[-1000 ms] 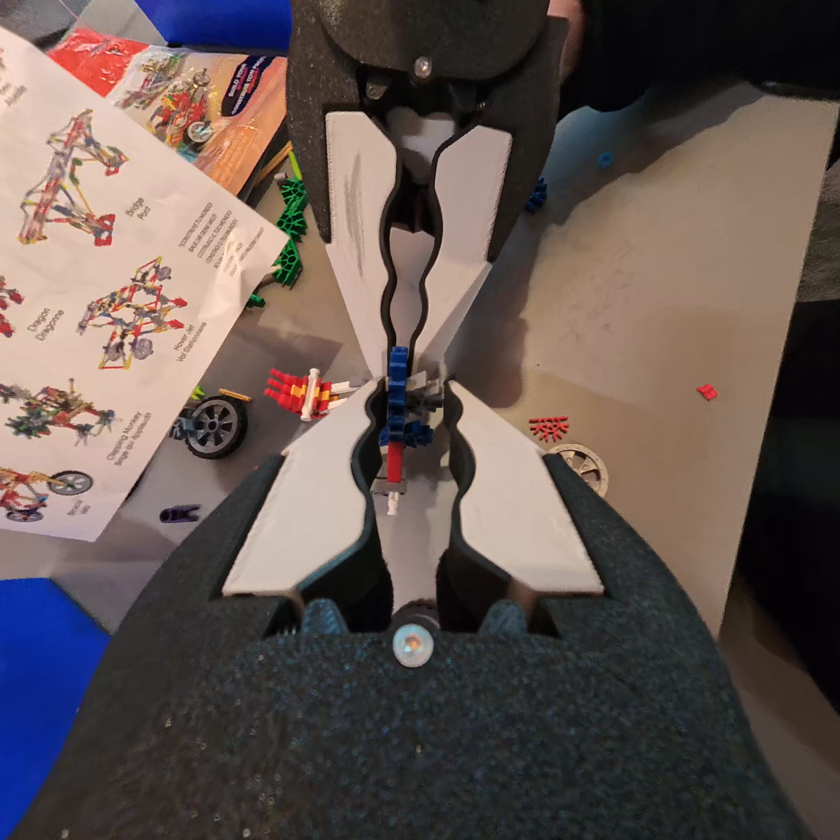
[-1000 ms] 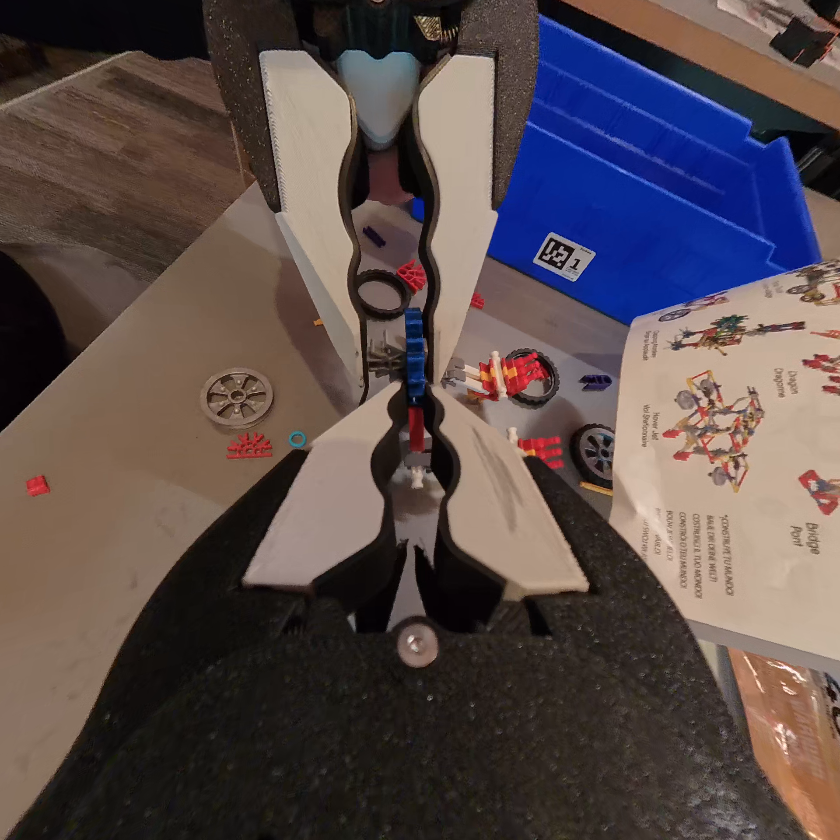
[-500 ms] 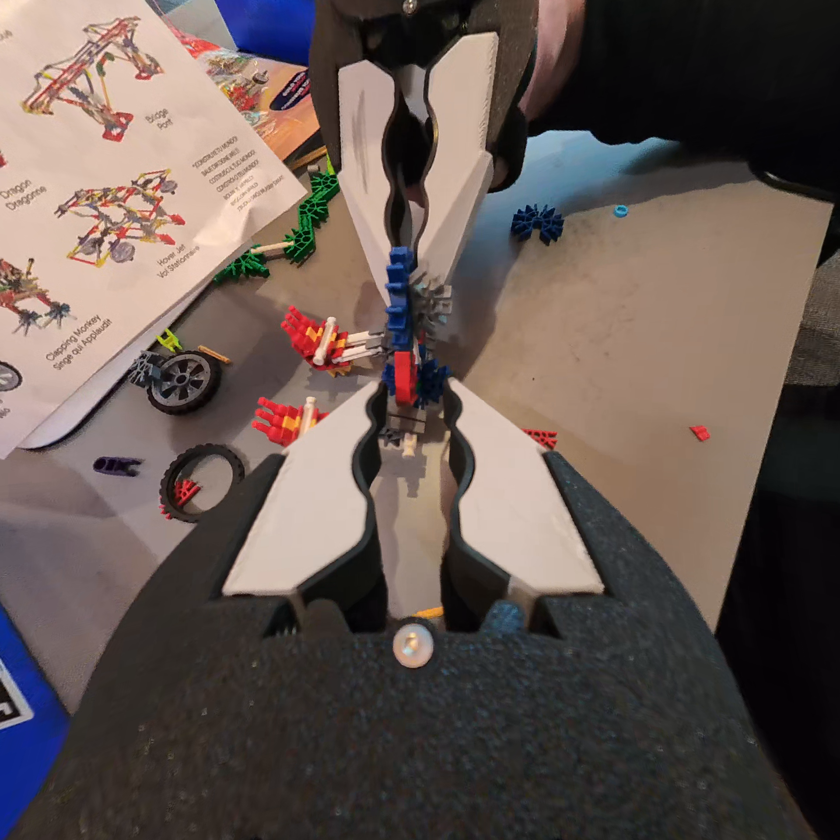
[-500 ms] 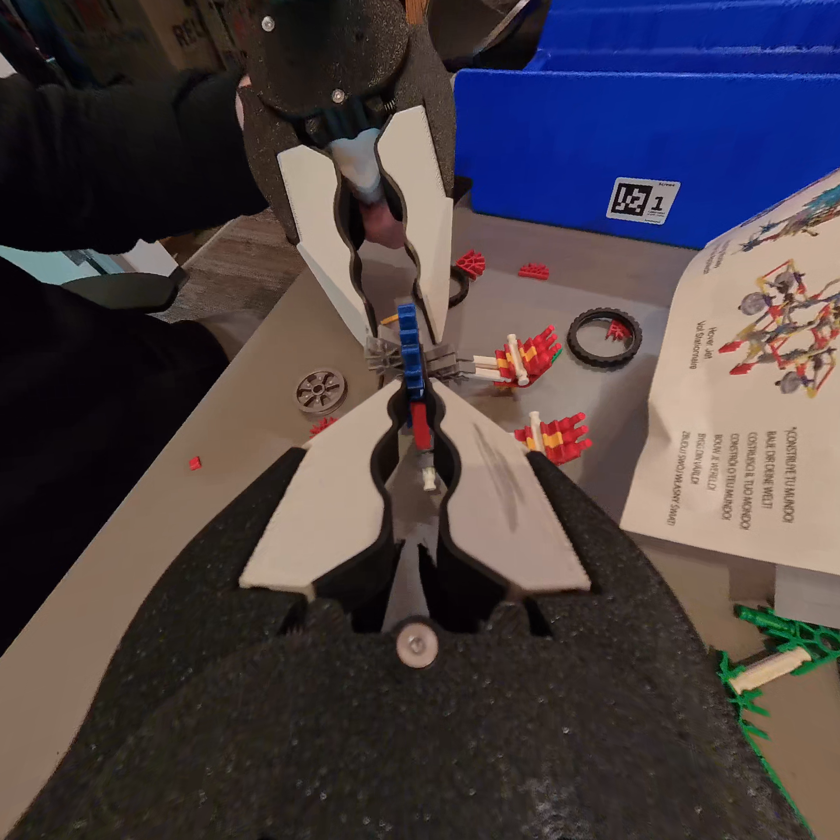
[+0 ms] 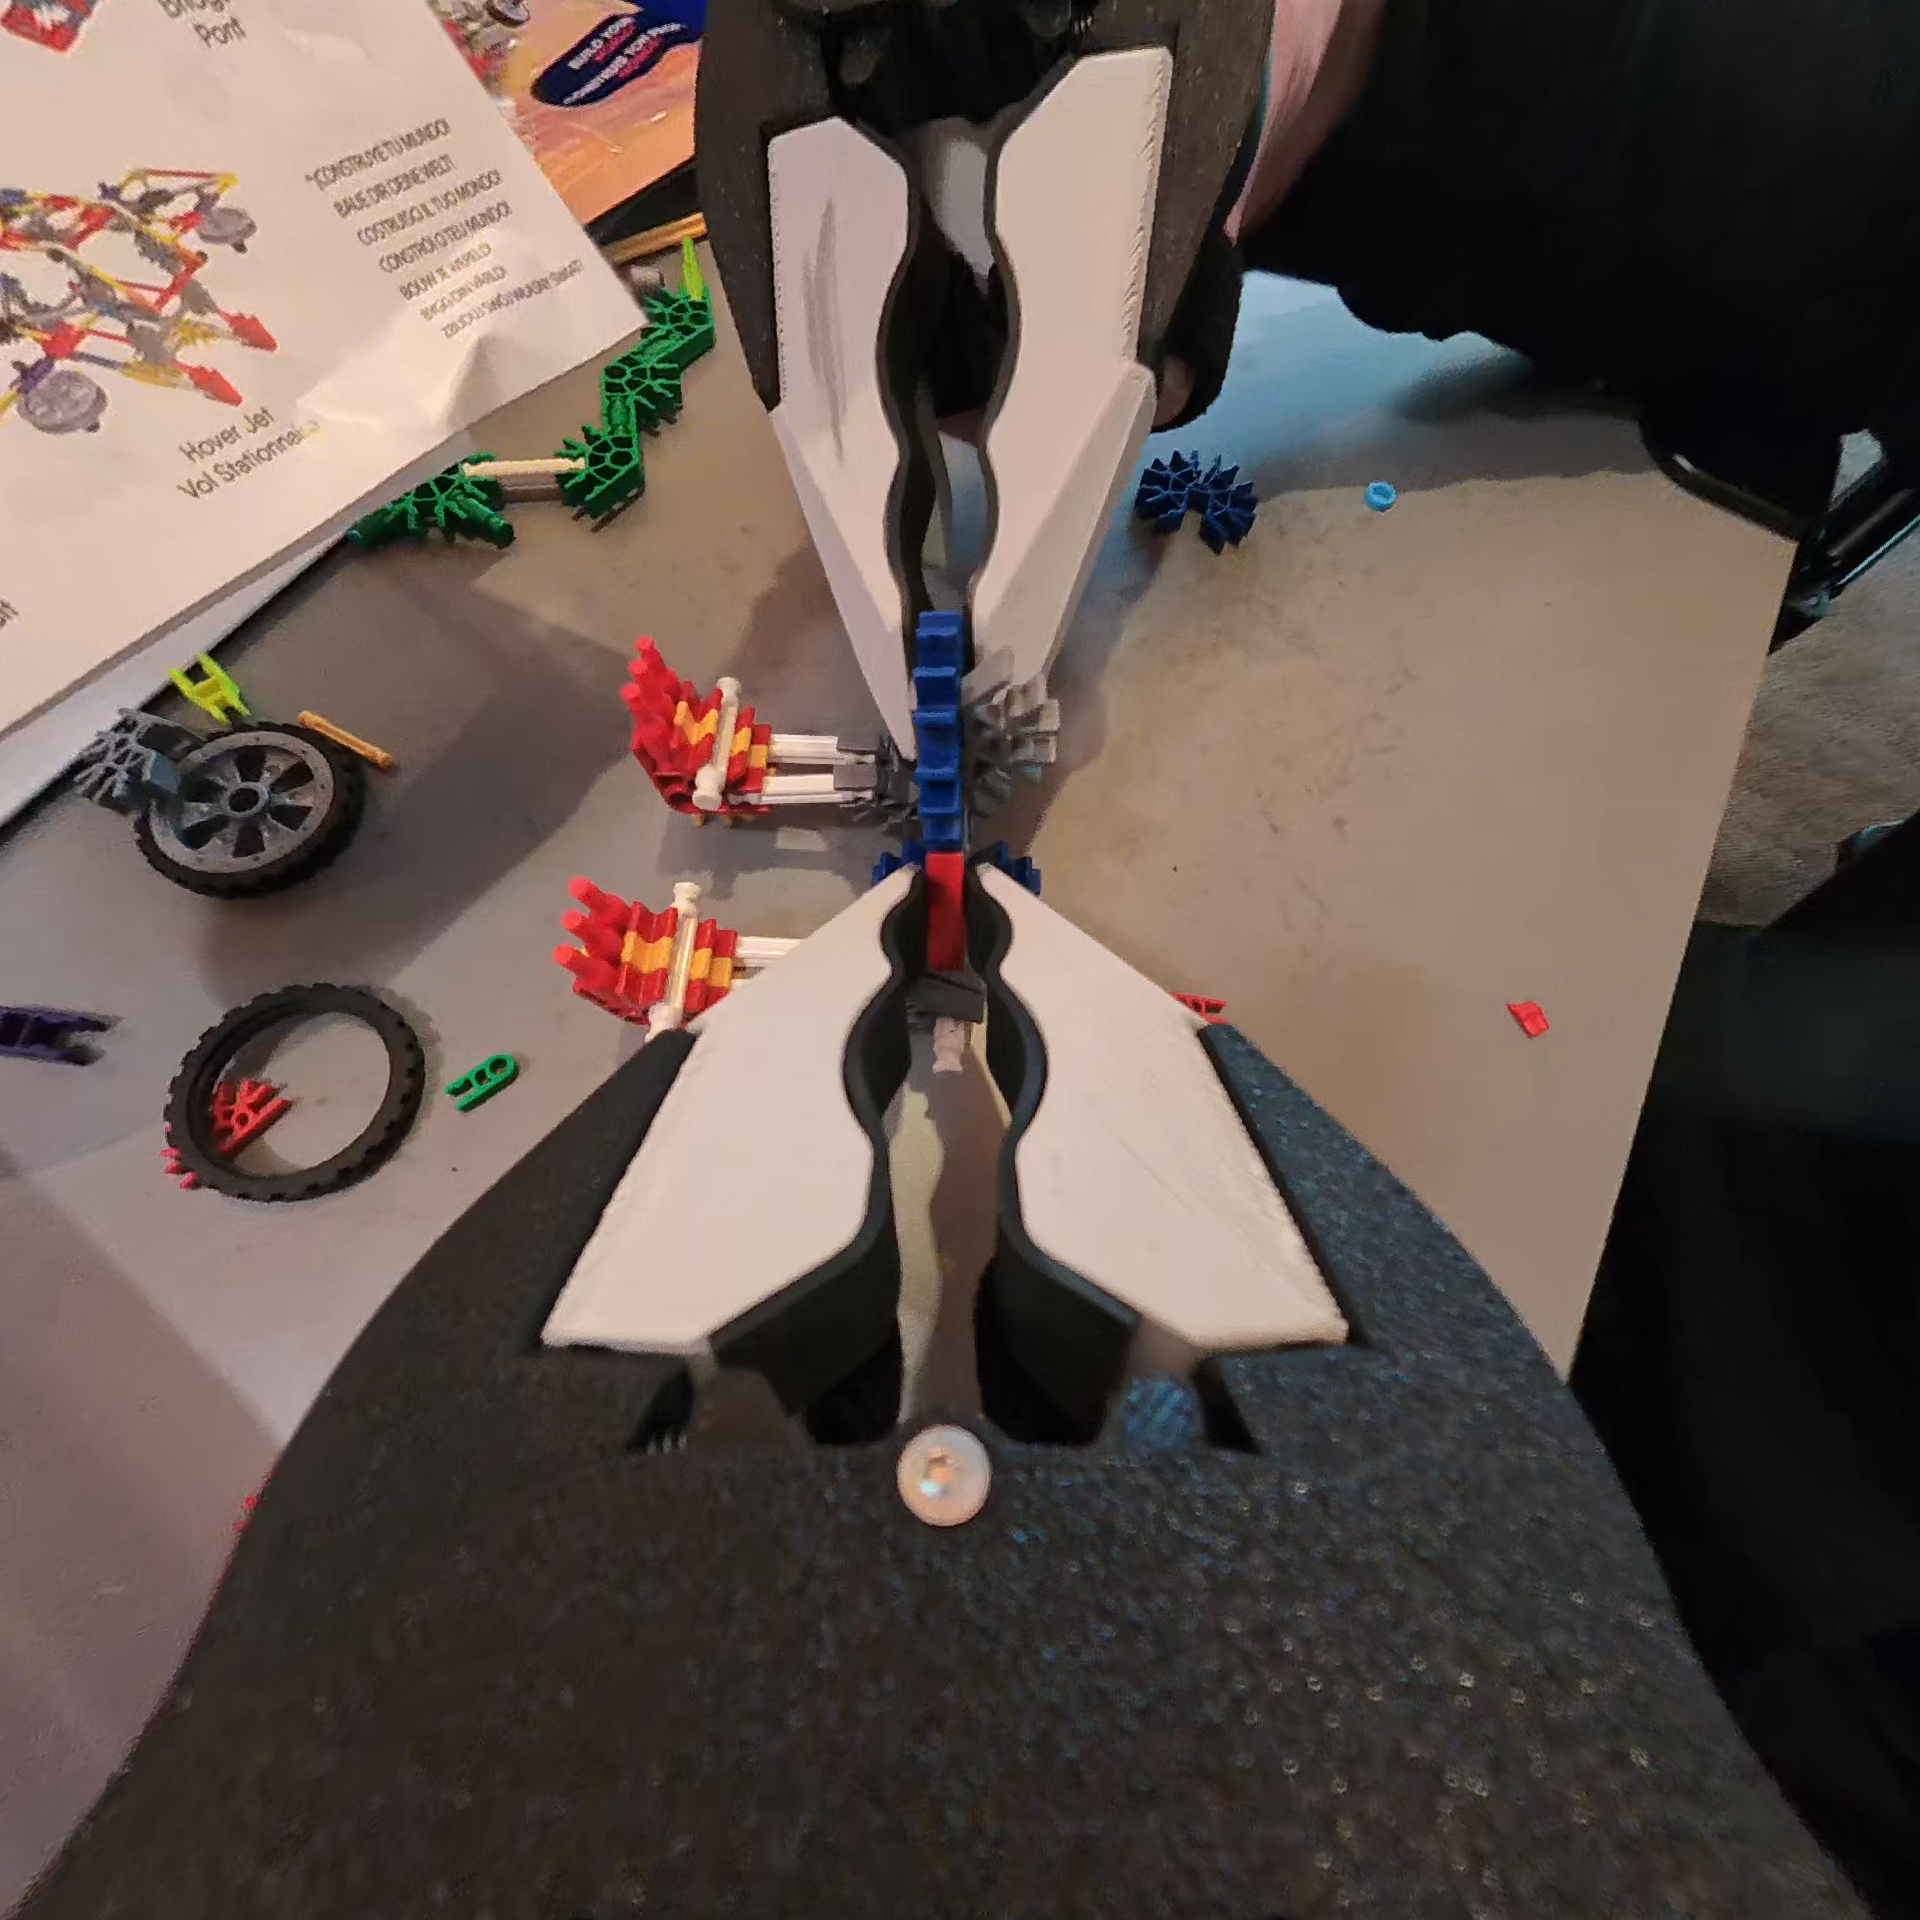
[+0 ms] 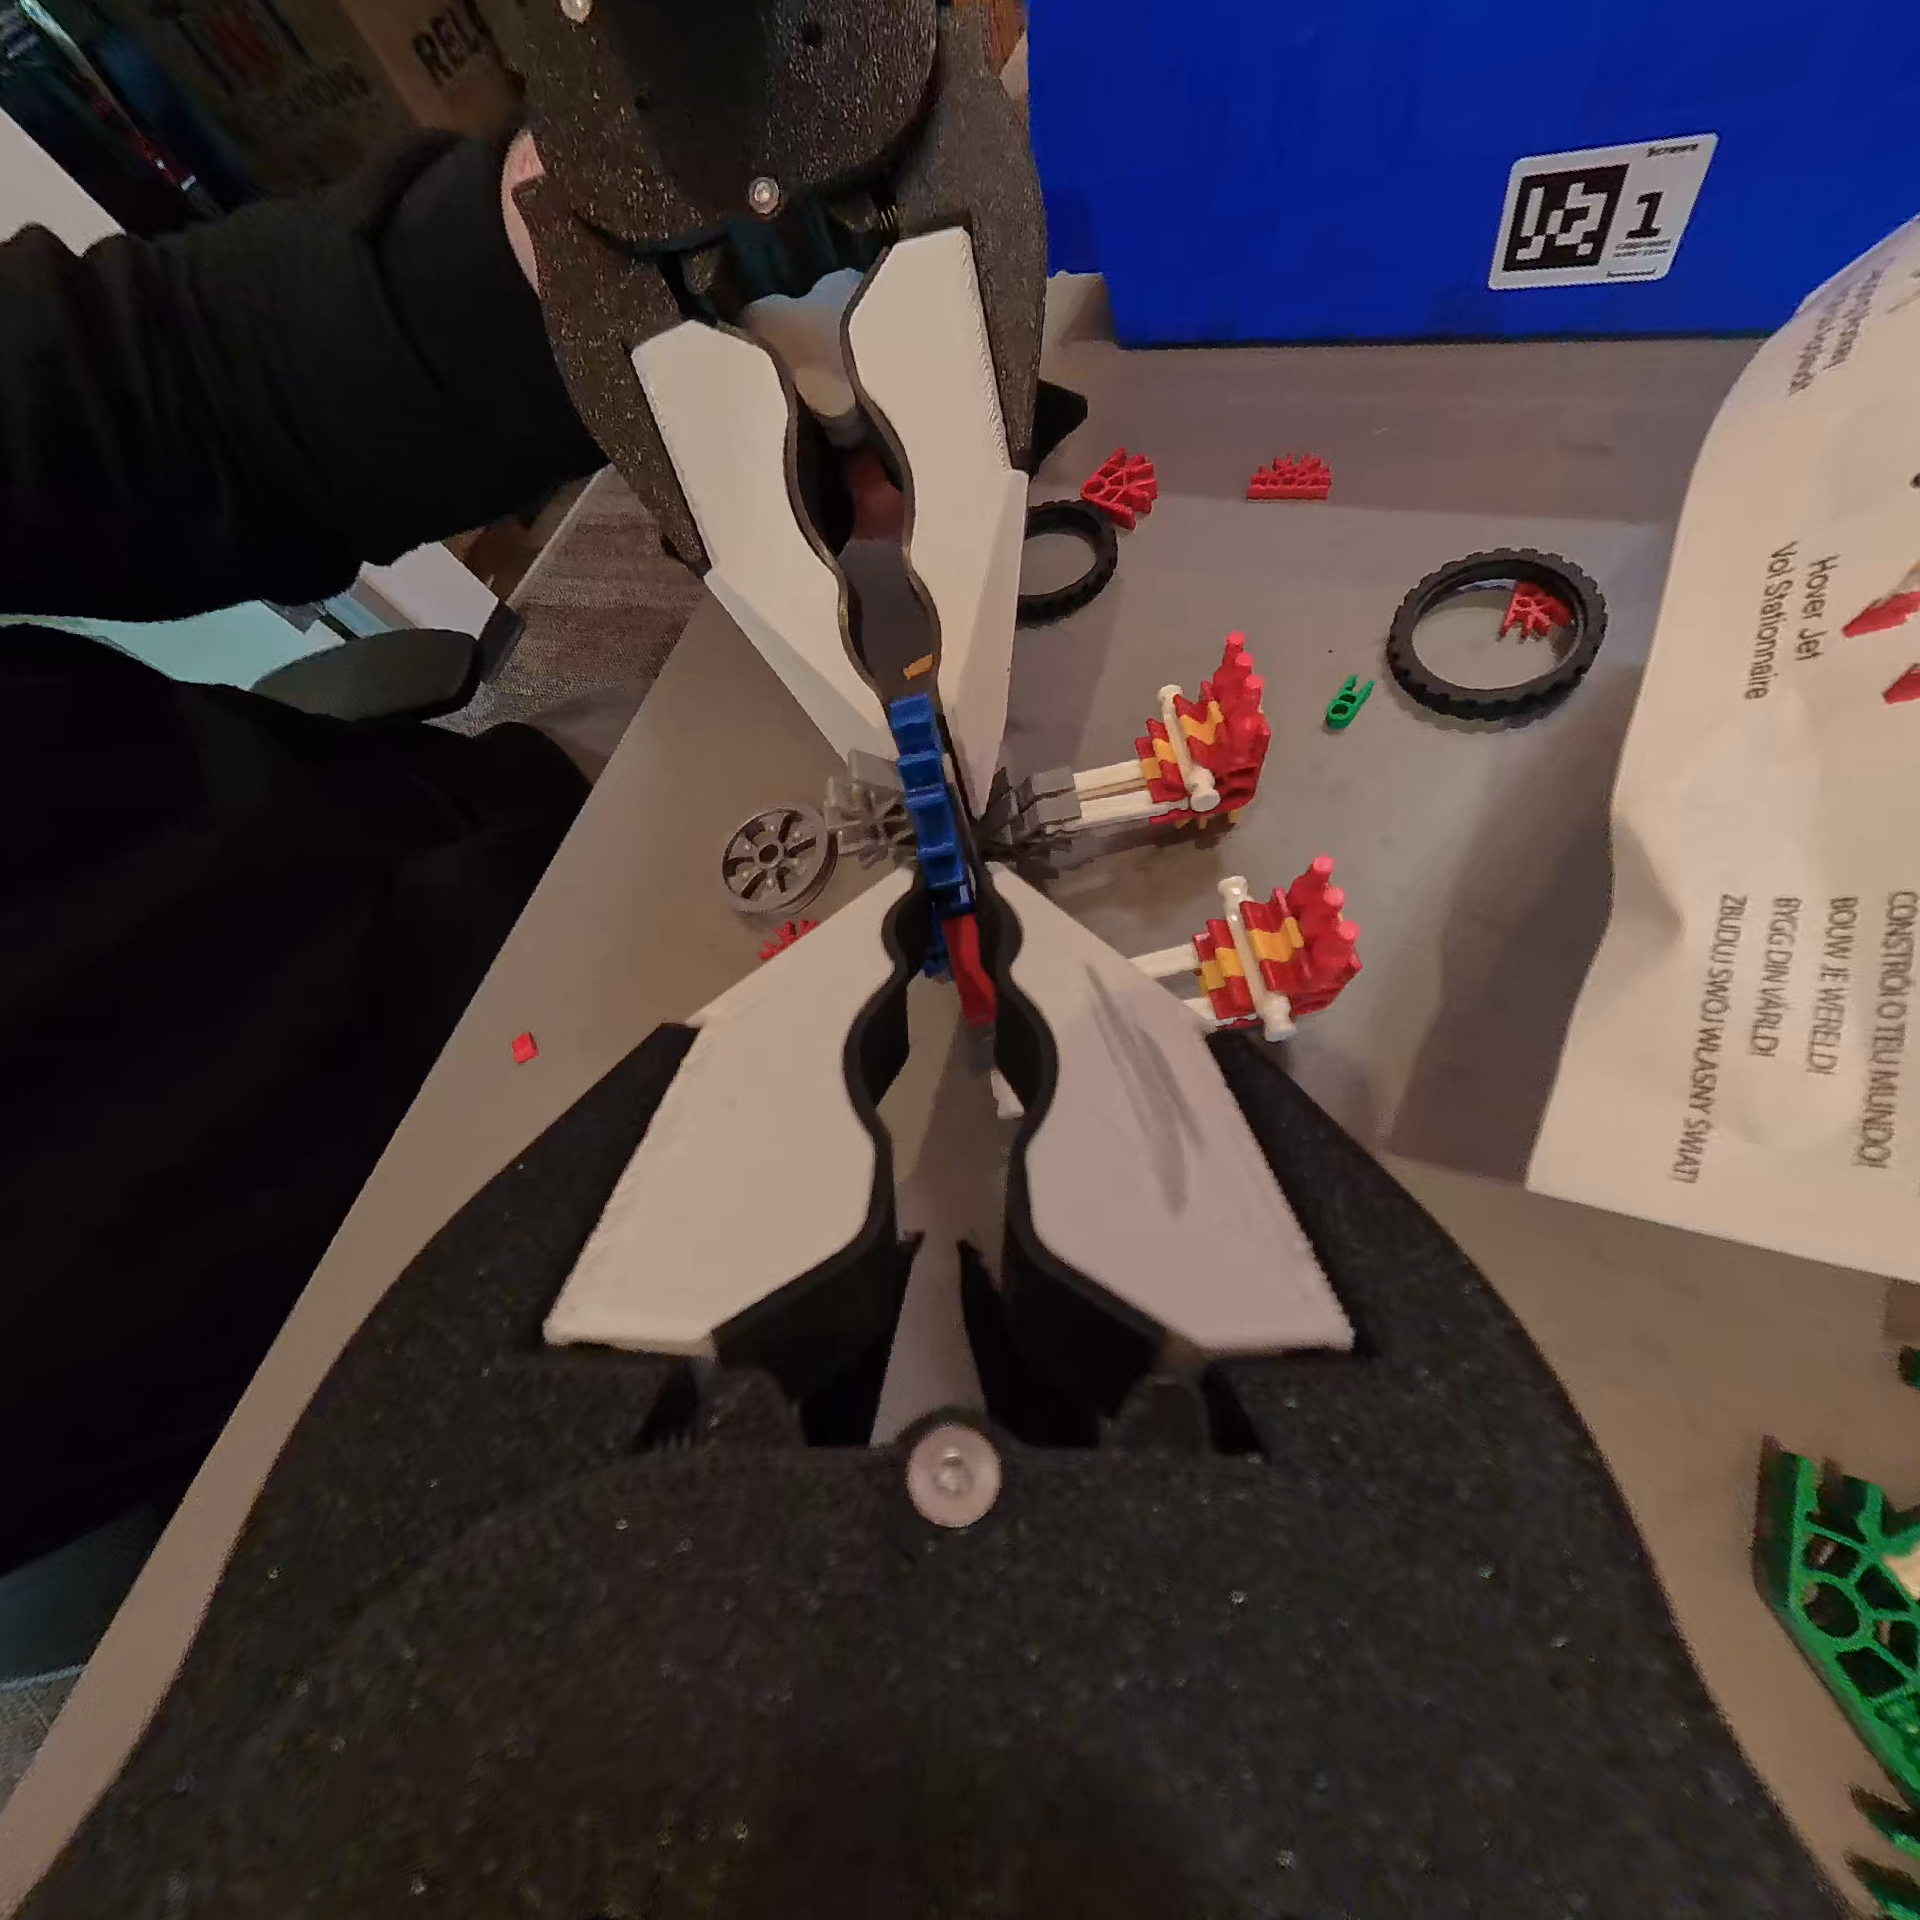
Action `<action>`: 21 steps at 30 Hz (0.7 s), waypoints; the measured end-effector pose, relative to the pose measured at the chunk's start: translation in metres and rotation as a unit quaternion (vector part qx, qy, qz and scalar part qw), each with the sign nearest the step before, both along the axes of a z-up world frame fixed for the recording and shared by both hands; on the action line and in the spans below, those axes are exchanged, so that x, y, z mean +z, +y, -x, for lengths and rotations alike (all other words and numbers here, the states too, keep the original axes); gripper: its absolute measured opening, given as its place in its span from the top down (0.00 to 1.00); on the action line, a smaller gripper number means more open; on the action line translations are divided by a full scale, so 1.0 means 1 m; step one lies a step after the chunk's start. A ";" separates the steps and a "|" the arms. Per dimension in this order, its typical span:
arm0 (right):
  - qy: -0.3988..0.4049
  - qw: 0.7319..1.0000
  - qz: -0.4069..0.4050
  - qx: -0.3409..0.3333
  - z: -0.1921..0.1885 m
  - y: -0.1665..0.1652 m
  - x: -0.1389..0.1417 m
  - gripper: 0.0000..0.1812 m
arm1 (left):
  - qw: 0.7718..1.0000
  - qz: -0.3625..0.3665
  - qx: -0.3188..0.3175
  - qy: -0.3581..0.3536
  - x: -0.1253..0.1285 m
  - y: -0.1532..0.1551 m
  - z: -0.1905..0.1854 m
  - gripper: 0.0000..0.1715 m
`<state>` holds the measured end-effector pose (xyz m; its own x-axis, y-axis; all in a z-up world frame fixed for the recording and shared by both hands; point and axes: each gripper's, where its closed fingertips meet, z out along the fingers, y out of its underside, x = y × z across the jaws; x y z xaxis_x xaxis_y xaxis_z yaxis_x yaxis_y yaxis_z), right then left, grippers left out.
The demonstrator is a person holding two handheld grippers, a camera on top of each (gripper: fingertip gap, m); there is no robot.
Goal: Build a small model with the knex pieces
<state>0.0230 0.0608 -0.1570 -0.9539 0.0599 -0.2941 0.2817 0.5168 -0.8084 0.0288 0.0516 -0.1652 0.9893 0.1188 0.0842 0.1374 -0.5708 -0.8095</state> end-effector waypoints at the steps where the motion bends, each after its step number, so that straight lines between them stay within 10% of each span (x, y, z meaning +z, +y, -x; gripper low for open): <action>1: 0.011 1.000 -0.012 0.000 0.001 0.001 -0.003 0.94 | 1.000 0.006 0.003 0.008 -0.001 0.000 0.000 0.97; 11: 0.096 0.994 -0.041 0.004 0.005 0.002 -0.007 0.95 | 0.996 0.038 -0.005 0.076 -0.011 -0.009 -0.005 0.94; 21: 0.121 0.992 -0.021 0.020 -0.003 -0.006 0.002 0.97 | 0.984 0.056 -0.022 0.170 -0.017 -0.022 -0.003 0.70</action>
